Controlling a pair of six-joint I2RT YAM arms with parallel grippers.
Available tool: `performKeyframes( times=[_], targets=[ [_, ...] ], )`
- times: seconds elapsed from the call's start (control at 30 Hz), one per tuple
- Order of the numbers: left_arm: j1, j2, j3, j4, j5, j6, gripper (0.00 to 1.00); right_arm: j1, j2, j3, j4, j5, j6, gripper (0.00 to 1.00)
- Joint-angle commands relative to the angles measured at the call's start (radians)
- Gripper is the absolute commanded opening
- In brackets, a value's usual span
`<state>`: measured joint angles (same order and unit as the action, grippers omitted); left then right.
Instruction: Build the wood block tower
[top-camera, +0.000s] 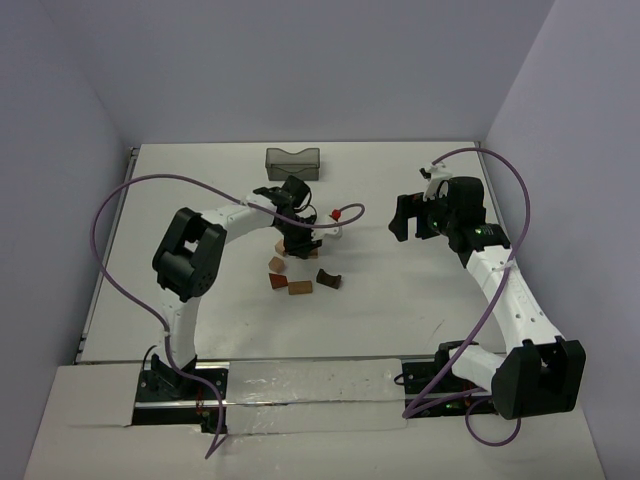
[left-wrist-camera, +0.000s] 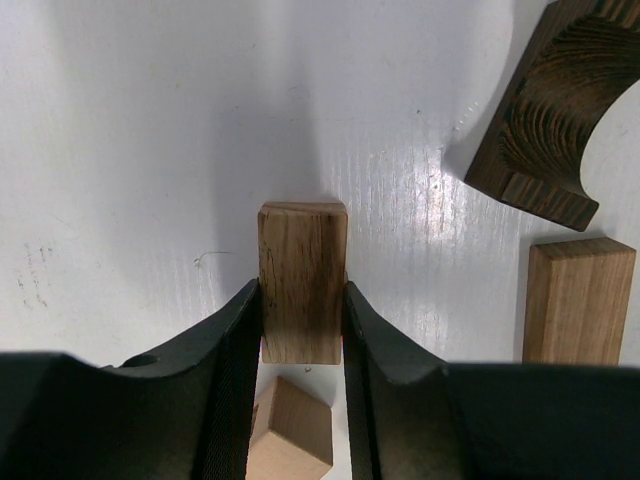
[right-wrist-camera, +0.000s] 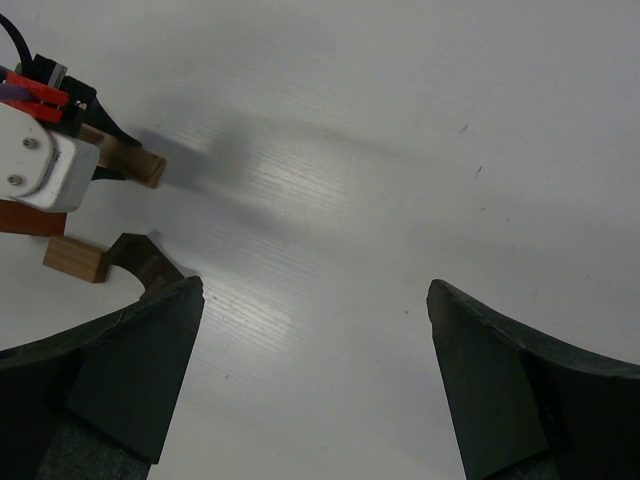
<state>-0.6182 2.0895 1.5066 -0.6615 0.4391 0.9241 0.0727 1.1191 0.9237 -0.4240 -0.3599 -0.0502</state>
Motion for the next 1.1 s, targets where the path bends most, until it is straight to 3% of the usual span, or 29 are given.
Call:
performKeyframes(
  times=[0.0,0.13,0.3,0.37,0.5,0.67,0.83,1.07],
  targets=[
    [0.003,0.018,0.012,-0.062,0.023,0.057,0.41,-0.007,-0.004,0.007,0.02,0.001,-0.008,1.0],
    [0.002,0.013,0.012,-0.061,0.018,0.055,0.56,-0.007,-0.002,0.012,0.016,-0.001,-0.007,1.0],
    [0.002,-0.031,0.05,-0.053,0.001,0.018,0.86,-0.005,-0.009,0.015,0.007,0.0,-0.008,1.0],
    [0.003,-0.054,0.089,-0.066,0.004,-0.018,0.88,-0.007,-0.011,0.017,0.005,-0.003,-0.006,1.0],
    [0.006,-0.155,0.157,-0.065,0.006,-0.119,0.85,-0.007,-0.016,0.02,0.004,-0.001,-0.005,1.0],
    [0.022,-0.286,0.052,0.082,-0.111,-0.376,0.79,-0.007,-0.025,0.011,0.008,0.003,-0.004,1.0],
    [0.039,-0.3,-0.056,0.136,-0.283,-0.554,0.76,-0.006,-0.026,0.007,0.014,0.014,-0.002,1.0],
    [0.043,-0.264,-0.099,0.13,-0.367,-0.674,0.73,-0.007,-0.02,0.003,0.016,0.037,-0.002,1.0]
  ],
)
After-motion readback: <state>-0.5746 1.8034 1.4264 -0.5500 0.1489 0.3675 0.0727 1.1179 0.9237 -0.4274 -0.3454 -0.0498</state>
